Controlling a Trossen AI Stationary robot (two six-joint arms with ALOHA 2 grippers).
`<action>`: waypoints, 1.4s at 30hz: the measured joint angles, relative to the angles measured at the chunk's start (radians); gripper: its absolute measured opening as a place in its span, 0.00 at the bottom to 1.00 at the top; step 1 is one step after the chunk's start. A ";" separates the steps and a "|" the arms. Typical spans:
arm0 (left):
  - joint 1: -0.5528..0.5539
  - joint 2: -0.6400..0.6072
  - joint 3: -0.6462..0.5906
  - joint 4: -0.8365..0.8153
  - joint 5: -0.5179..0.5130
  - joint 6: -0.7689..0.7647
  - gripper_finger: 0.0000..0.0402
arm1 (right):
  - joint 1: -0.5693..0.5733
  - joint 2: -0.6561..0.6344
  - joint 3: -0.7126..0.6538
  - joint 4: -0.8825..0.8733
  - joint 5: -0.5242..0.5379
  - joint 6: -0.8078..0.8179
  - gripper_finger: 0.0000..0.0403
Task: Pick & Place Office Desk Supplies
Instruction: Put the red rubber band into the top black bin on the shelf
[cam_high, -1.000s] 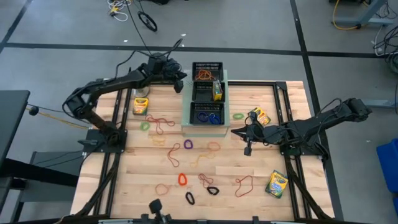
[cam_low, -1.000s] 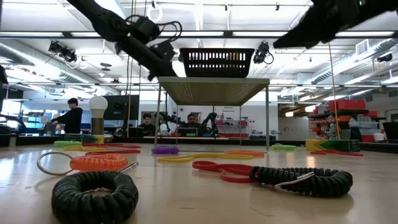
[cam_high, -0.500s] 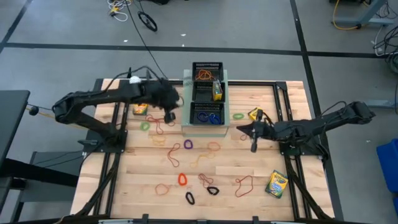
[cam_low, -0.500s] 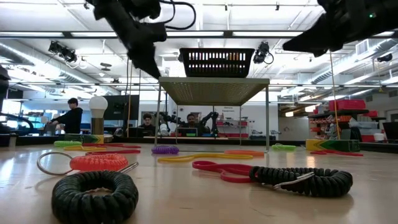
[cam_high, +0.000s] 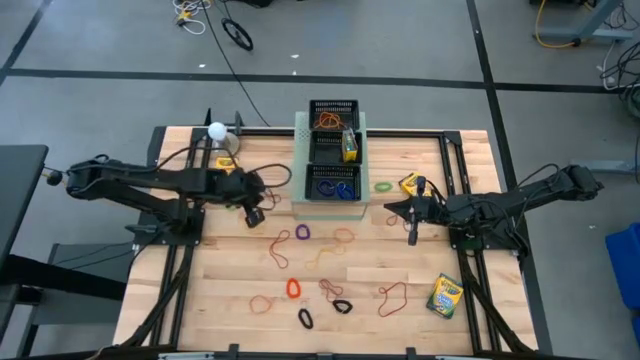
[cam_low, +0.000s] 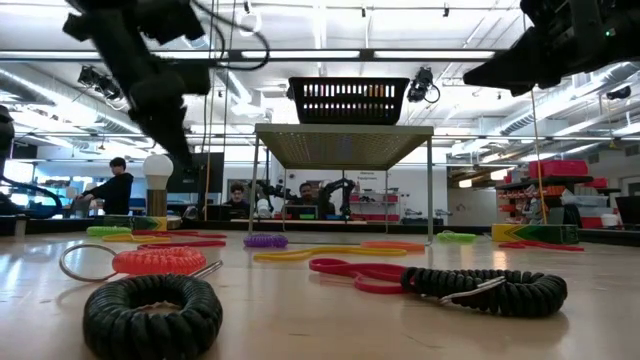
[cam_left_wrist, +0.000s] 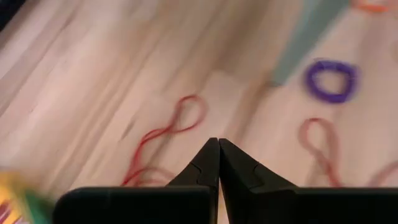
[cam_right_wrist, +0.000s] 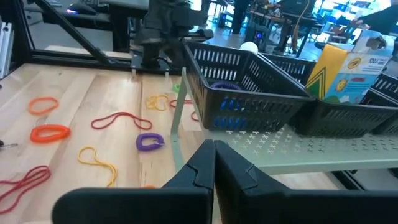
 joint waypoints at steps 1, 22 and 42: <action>0.014 -0.008 -0.012 -0.008 -0.004 -0.014 0.03 | 0.000 0.000 0.000 0.000 0.000 0.000 0.02; 0.370 0.326 -0.070 0.196 0.196 0.459 0.35 | 0.000 0.000 0.000 0.051 -0.019 -0.008 0.02; 0.385 0.207 0.106 -0.006 0.119 0.522 0.02 | 0.000 0.000 0.000 0.059 -0.020 -0.018 0.02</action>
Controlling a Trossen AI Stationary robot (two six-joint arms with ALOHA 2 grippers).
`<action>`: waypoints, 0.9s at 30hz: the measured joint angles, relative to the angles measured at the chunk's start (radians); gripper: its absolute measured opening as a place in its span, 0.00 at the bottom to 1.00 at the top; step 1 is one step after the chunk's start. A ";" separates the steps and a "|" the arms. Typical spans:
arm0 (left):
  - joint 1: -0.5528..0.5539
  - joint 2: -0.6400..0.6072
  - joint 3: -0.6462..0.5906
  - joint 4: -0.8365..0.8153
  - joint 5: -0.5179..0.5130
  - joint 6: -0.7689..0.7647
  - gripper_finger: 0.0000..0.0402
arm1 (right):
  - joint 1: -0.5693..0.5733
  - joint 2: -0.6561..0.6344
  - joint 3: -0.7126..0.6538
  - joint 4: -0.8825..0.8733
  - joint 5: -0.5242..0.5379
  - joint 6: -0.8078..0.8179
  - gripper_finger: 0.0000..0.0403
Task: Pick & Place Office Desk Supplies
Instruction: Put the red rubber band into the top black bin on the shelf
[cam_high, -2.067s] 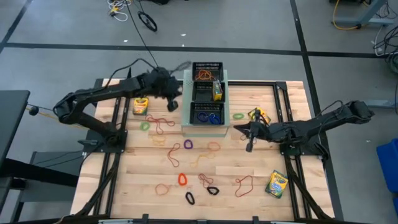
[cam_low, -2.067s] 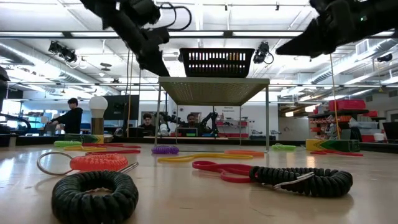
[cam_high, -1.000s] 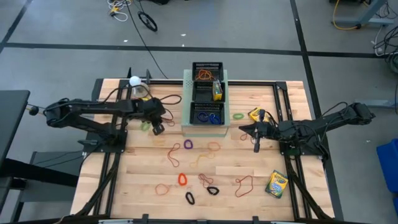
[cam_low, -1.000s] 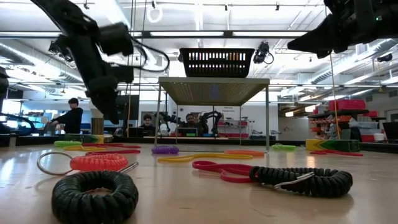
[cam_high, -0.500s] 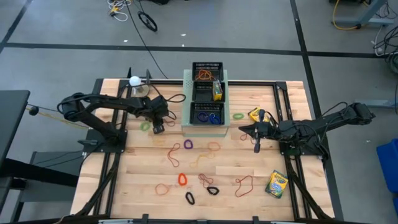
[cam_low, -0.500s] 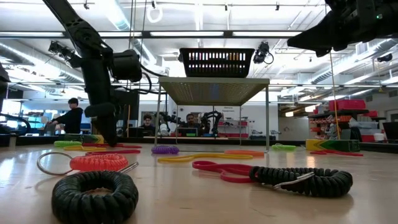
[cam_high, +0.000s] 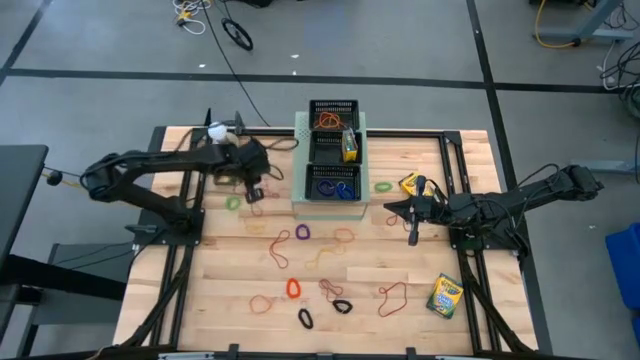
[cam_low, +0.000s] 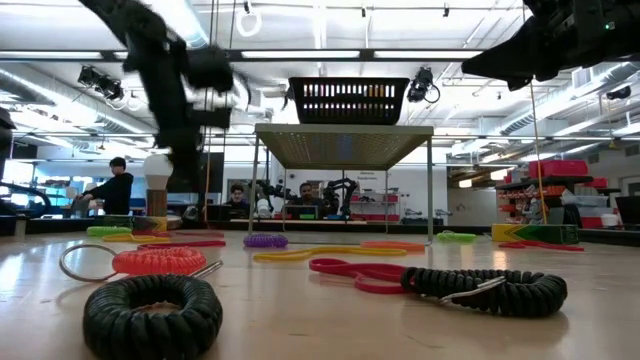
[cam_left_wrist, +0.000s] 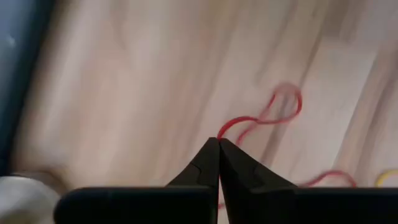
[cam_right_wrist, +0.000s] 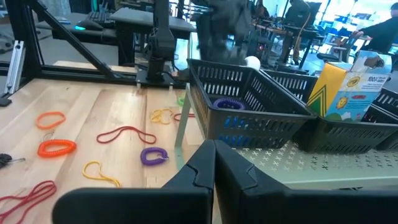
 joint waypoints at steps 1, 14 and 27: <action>0.003 -0.024 0.030 -0.017 -0.013 0.002 0.02 | 0.000 0.000 0.000 0.000 0.000 0.000 0.02; 0.121 -0.089 0.417 0.134 -0.056 0.066 0.02 | 0.000 0.000 0.000 0.000 0.000 0.000 0.02; 0.181 0.282 0.758 0.388 0.106 0.082 0.02 | 0.000 0.000 0.000 0.002 0.000 0.000 0.02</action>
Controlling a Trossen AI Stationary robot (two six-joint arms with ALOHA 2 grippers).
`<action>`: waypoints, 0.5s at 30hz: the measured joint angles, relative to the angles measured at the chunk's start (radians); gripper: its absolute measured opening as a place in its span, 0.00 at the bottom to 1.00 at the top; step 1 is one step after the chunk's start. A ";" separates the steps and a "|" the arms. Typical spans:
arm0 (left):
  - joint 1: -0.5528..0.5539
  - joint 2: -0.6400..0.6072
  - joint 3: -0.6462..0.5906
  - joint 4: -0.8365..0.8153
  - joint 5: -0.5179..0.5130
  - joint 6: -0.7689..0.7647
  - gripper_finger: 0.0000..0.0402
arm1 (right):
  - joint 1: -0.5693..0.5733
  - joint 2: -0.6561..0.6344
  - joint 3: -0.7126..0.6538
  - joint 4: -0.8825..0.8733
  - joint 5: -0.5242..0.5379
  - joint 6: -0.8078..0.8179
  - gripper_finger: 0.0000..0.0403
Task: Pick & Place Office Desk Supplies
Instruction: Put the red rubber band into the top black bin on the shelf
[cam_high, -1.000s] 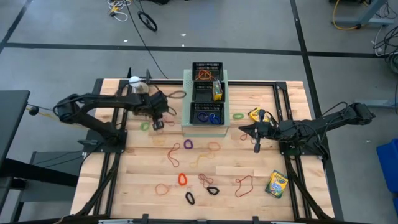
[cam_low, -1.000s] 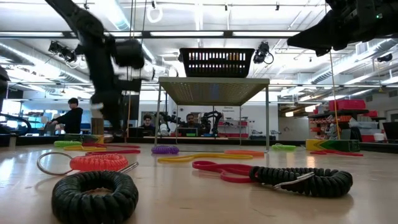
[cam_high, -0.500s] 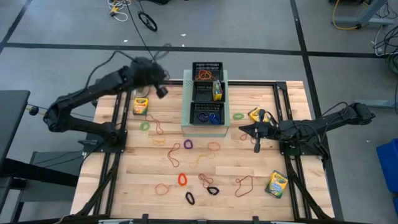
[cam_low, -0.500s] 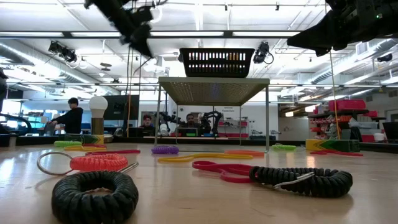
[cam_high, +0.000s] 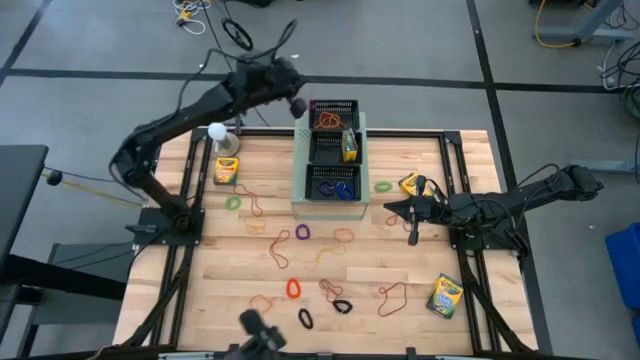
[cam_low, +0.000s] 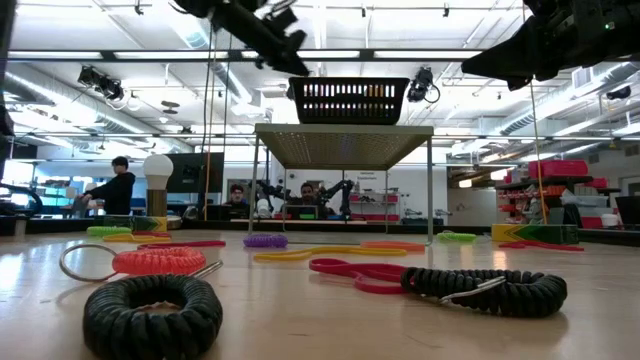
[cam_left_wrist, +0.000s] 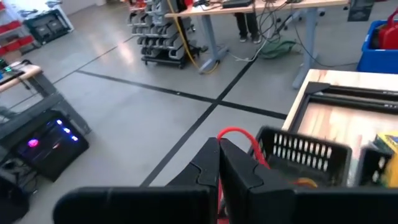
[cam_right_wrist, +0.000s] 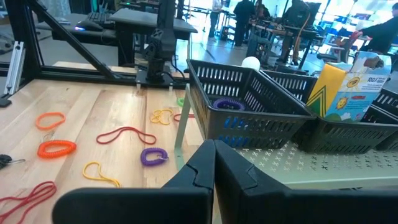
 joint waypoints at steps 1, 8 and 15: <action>0.000 0.027 0.025 0.000 0.005 0.000 0.02 | 0.000 0.000 0.000 0.000 0.000 0.000 0.02; 0.002 0.176 0.113 0.000 0.035 -0.002 0.02 | 0.000 0.000 0.000 0.000 0.000 0.000 0.02; -0.013 0.226 0.114 -0.031 0.081 -0.004 0.12 | 0.000 0.000 0.000 0.000 0.000 0.000 0.02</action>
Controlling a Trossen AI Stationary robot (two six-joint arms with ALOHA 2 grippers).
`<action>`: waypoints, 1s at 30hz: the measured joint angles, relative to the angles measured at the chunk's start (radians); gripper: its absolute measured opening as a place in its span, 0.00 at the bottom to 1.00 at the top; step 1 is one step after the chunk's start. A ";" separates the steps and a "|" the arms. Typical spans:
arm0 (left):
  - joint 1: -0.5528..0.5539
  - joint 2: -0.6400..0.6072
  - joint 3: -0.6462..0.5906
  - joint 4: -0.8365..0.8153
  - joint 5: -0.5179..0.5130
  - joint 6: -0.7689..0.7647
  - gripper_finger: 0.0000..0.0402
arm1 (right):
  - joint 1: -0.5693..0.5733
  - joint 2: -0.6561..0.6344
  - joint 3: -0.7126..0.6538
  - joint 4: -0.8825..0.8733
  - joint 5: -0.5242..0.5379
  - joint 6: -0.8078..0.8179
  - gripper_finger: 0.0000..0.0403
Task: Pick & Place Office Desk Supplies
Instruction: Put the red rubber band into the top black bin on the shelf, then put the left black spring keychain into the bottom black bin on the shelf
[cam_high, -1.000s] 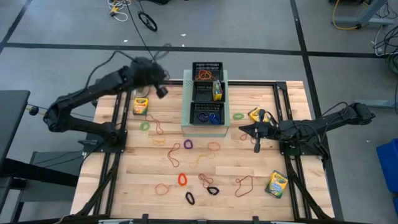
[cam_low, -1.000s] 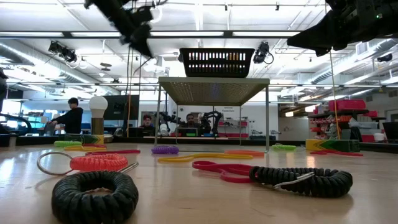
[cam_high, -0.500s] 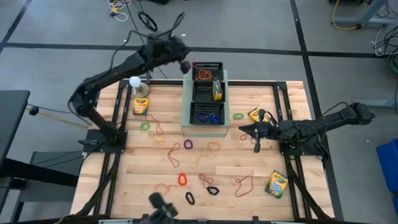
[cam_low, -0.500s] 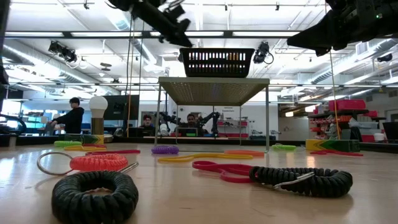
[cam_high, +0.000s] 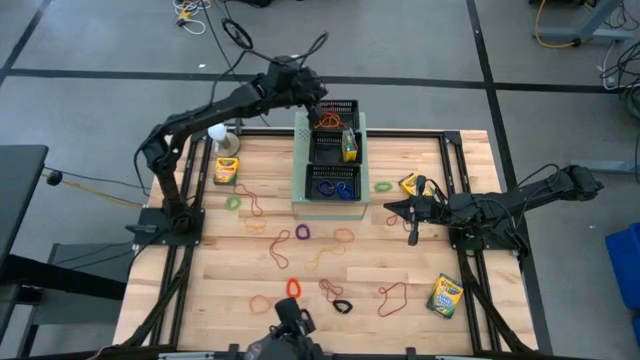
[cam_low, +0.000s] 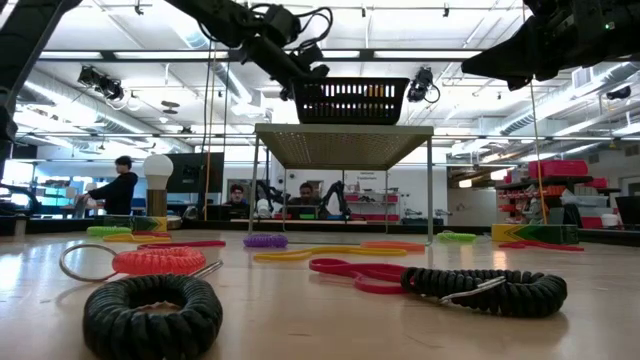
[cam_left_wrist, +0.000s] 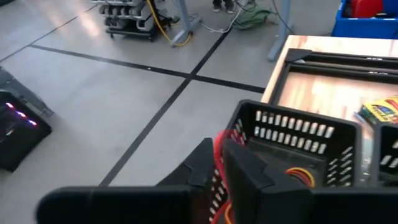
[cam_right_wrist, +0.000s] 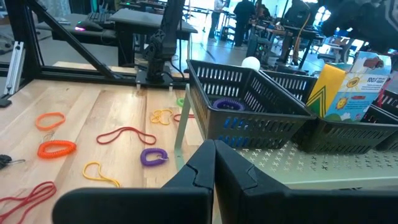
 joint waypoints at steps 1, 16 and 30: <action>-0.003 -0.001 0.000 0.002 0.001 0.000 0.14 | 0.000 0.000 0.000 0.000 0.000 0.000 0.02; -0.016 -0.176 0.001 -0.204 0.016 0.020 0.31 | 0.000 0.000 0.000 -0.017 0.000 0.011 0.02; -0.148 -0.654 -0.749 0.222 0.105 -0.037 0.03 | 0.000 0.000 0.000 -0.019 0.000 0.026 0.02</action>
